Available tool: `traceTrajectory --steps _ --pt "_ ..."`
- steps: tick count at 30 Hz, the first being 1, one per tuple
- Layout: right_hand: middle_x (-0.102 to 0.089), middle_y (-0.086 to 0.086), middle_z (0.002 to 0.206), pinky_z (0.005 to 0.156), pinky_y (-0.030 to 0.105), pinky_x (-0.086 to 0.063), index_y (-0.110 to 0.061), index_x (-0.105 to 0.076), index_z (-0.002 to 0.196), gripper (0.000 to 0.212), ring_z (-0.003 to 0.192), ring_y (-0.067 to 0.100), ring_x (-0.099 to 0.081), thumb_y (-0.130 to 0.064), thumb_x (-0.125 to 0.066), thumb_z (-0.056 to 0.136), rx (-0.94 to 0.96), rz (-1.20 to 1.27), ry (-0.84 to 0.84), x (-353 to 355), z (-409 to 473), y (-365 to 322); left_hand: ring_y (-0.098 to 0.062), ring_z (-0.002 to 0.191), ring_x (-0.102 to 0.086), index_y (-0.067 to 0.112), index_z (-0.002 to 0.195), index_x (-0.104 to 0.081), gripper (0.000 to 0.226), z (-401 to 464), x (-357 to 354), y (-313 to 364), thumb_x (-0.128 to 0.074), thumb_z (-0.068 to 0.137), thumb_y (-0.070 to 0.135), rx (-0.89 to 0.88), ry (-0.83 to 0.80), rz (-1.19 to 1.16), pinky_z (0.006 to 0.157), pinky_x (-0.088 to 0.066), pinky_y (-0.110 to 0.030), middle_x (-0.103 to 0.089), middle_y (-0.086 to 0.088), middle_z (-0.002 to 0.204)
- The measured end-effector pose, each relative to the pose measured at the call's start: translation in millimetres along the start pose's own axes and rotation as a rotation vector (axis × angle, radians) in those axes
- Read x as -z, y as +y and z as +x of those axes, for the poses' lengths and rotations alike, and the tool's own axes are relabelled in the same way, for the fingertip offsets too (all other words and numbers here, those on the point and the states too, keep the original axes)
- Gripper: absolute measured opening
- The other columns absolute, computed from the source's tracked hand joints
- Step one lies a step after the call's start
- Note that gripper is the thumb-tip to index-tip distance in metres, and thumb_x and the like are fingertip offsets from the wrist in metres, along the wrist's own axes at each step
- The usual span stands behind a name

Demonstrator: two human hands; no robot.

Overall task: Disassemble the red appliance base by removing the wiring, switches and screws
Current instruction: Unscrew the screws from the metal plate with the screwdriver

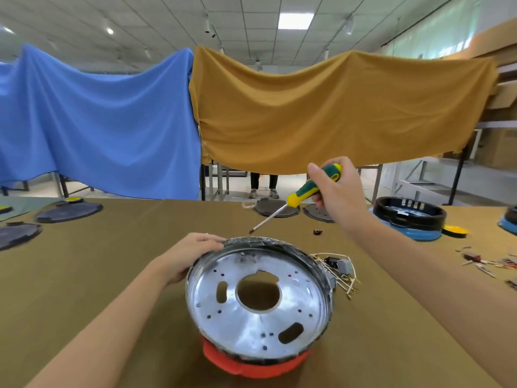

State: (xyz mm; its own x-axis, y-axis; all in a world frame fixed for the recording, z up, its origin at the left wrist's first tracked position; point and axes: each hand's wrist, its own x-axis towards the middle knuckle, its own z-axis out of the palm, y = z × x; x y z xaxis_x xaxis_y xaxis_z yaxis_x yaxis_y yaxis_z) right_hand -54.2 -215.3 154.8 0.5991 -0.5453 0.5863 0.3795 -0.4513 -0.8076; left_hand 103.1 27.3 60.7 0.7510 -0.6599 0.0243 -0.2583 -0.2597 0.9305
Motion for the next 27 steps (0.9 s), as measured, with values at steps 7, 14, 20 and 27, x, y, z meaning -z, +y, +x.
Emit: traceTrajectory --steps 7,14,20,27 --pt "-0.042 -0.005 0.063 0.045 0.019 -0.038 -0.017 -0.045 0.093 0.018 0.048 0.004 -0.037 -0.028 -0.059 0.099 0.239 -0.140 -0.033 -40 7 21 -0.028 0.101 -0.070 0.020 0.107 -0.076 0.022 36 2 -12 -0.062 0.093 0.012 0.104 -0.076 0.009 0.092 -0.056 -0.045 -0.074 -0.009 0.109" --pt "-0.048 -0.004 0.062 0.045 0.013 -0.037 -0.007 -0.045 0.096 0.019 0.048 0.002 -0.050 -0.019 -0.059 0.099 0.327 -0.180 -0.158 -73 26 47 -0.039 0.110 -0.064 0.018 0.120 -0.070 0.056 53 4 -32 -0.056 0.071 -0.007 0.077 -0.216 -0.169 0.097 -0.051 -0.051 -0.068 -0.018 0.119" --pt "-0.041 -0.004 0.065 0.047 0.012 -0.034 -0.006 -0.048 0.090 0.016 0.051 0.003 -0.037 -0.016 -0.060 0.095 0.271 -0.089 -0.059 -84 44 50 -0.025 0.104 -0.069 0.037 0.112 -0.073 0.057 47 56 -33 -0.059 0.064 0.011 0.067 -0.208 0.124 0.092 -0.054 -0.041 -0.073 0.001 0.115" --pt "-0.040 -0.006 0.067 0.050 0.016 -0.036 -0.011 -0.046 0.087 0.017 0.054 0.003 -0.035 -0.018 -0.060 0.094 0.206 -0.075 -0.054 -86 43 44 -0.005 0.092 -0.070 0.044 0.103 -0.074 0.056 53 33 -31 -0.056 0.078 -0.003 0.079 -0.135 0.130 0.068 -0.053 -0.014 -0.074 0.018 0.102"
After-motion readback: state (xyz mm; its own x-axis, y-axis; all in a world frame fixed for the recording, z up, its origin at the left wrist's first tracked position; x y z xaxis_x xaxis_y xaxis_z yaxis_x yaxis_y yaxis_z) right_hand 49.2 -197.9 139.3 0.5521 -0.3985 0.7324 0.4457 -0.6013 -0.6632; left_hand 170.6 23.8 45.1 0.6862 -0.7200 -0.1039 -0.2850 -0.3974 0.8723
